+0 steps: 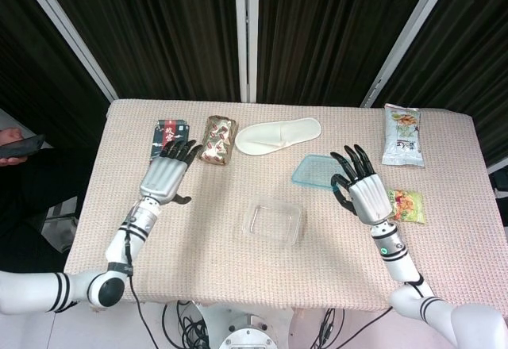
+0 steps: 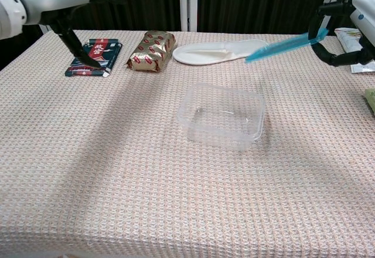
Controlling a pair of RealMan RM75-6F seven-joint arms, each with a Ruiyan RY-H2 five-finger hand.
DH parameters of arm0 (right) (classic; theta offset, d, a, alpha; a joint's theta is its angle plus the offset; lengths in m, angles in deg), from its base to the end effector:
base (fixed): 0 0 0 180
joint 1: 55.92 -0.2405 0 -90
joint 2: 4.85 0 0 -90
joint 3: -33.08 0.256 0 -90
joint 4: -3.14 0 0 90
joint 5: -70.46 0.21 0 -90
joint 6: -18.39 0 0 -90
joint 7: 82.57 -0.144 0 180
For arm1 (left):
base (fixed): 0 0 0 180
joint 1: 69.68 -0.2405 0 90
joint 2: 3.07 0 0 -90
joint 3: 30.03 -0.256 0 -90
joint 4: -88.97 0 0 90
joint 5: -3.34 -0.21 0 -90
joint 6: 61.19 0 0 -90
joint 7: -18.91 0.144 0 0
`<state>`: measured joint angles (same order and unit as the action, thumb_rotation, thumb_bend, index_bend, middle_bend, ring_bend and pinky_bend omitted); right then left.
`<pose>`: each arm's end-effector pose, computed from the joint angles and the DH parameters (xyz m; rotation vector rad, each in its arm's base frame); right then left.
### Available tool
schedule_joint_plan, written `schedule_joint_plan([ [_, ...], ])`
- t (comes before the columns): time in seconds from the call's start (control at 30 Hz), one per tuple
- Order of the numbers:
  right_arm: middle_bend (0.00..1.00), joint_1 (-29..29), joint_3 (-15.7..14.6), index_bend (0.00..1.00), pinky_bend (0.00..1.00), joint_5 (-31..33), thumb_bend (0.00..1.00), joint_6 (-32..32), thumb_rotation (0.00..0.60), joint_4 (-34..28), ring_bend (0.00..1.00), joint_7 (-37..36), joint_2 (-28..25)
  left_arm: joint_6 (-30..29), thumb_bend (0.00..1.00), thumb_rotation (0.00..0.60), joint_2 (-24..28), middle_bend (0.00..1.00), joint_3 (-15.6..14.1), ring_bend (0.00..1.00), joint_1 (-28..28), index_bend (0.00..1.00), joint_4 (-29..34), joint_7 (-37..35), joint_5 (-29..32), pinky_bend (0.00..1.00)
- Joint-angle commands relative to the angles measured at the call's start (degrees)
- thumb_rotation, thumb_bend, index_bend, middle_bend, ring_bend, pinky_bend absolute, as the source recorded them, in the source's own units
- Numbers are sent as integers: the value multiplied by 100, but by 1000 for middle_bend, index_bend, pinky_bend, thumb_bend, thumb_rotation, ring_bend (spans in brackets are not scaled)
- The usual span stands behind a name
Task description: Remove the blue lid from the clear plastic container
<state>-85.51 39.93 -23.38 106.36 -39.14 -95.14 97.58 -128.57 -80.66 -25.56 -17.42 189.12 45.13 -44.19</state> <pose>-0.2427 -0.3226 0.0220 1.5958 -0.5349 1.3262 -0.1188 0.3485 0.0422 -1.7701 -0.9015 -0.8933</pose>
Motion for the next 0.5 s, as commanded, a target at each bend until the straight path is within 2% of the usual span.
schedule_joint_plan([
  [0.03, 0, 310, -226, 0, 0, 409, 105, -815, 600, -1431, 0, 873, -940, -255, 31, 600, 246, 5, -132, 0, -404, 24, 30, -349, -329, 8],
  [0.17, 0, 560, -394, 0, 0, 542, 67, -980, 600, -2511, 0, 981, -1680, -448, 32, 600, 539, 7, -298, 0, -813, 24, 36, -613, -647, 8],
  [0.33, 0, 852, -672, 0, 0, 444, 70, -933, 600, -3676, 0, 818, -2811, -1136, 32, 600, 788, 28, -442, 0, -1432, 33, -222, -891, -1242, 15],
  [0.4, 0, 933, -727, 0, 0, 408, 82, -886, 600, -3948, 0, 545, -3191, -1439, 31, 600, 831, 47, -492, 0, -1667, 50, -471, -938, -1455, 29],
  [0.5, 2, 1111, -655, 0, 0, 609, 99, -757, 600, -4274, 0, 109, -3663, -1750, 31, 600, 886, 89, -555, 0, -2054, 89, -870, -1248, -1687, 79],
])
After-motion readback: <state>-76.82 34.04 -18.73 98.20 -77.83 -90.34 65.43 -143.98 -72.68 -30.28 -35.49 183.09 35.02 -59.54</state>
